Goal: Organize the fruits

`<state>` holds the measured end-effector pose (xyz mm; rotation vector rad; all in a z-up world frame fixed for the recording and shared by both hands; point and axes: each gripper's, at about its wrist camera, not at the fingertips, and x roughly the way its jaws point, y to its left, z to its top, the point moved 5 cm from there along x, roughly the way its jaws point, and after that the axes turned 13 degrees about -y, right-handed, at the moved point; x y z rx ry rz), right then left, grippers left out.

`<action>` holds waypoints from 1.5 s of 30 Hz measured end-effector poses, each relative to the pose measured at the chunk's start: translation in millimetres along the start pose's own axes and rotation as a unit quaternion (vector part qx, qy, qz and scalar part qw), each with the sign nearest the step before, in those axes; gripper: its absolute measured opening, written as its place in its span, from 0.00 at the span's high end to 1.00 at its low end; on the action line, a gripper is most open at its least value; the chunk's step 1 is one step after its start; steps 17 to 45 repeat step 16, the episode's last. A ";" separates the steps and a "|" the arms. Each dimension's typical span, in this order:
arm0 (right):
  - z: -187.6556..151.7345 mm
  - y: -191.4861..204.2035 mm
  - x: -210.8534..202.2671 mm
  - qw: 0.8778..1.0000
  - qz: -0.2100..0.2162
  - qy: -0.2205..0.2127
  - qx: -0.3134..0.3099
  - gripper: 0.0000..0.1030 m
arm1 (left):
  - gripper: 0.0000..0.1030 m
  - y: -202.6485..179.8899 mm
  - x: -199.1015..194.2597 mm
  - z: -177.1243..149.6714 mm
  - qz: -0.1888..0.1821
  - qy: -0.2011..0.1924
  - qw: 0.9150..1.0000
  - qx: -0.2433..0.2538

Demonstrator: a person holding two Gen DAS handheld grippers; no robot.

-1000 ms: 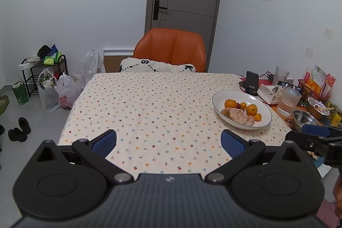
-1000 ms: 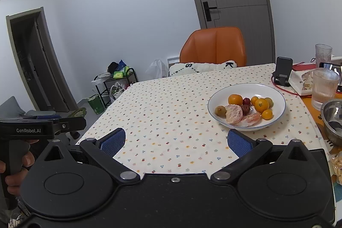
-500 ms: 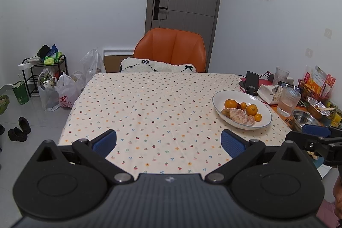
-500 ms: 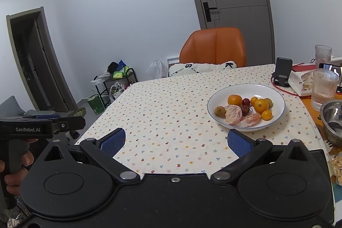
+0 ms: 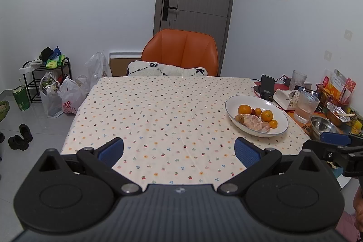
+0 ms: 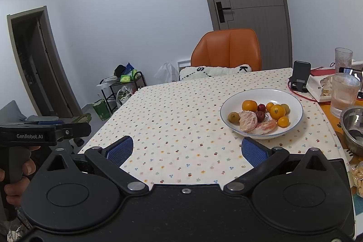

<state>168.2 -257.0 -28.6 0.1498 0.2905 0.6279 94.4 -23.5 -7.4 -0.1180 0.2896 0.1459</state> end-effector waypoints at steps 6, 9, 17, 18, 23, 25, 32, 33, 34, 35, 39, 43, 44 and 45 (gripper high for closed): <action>-1.3 0.4 0.1 1.000 -0.003 0.001 -0.003 0.00 | 0.00 0.1 0.0 0.1 0.000 0.000 1.000 0.000; -1.2 0.1 0.3 1.000 -0.003 0.001 -0.003 0.00 | 0.00 -0.5 0.1 -0.7 -0.001 0.001 1.000 0.001; -3.1 -2.3 1.9 1.000 -0.004 0.004 -0.001 0.00 | 0.00 -4.1 0.0 -3.6 -0.004 0.000 1.000 0.004; -3.1 -2.3 1.9 1.000 -0.004 0.004 -0.001 0.00 | 0.00 -4.1 0.0 -3.6 -0.004 0.000 1.000 0.004; -3.1 -2.3 1.9 1.000 -0.004 0.004 -0.001 0.00 | 0.00 -4.1 0.0 -3.6 -0.004 0.000 1.000 0.004; -3.1 -2.3 1.9 1.000 -0.004 0.004 -0.001 0.00 | 0.00 -4.1 0.0 -3.6 -0.004 0.000 1.000 0.004; -3.1 -2.3 1.9 1.000 -0.004 0.004 -0.001 0.00 | 0.00 -4.1 0.0 -3.6 -0.004 0.000 1.000 0.004; -3.1 -2.3 1.9 1.000 -0.004 0.004 -0.001 0.00 | 0.00 -4.1 0.0 -3.6 -0.004 0.000 1.000 0.004; -3.1 -2.3 1.9 1.000 -0.004 0.004 -0.001 0.00 | 0.00 -4.1 0.0 -3.6 -0.004 0.000 1.000 0.004; -3.1 -2.3 1.9 1.000 -0.004 0.004 -0.001 0.00 | 0.00 -4.1 0.0 -3.6 -0.004 0.000 1.000 0.004; -3.1 -2.3 1.9 1.000 -0.004 0.004 -0.001 0.00 | 0.00 -4.1 0.0 -3.6 -0.004 0.000 1.000 0.004; -3.1 -2.3 1.9 1.000 -0.004 0.004 -0.001 0.00 | 0.00 -4.1 0.0 -3.6 -0.004 0.000 1.000 0.004; -3.1 -2.3 1.9 1.000 -0.004 0.004 -0.001 0.00 | 0.00 -4.1 0.0 -3.6 -0.004 0.000 1.000 0.004; -3.1 -2.3 1.9 1.000 -0.004 0.004 -0.001 0.00 | 0.00 -4.1 0.0 -3.6 -0.004 0.000 1.000 0.004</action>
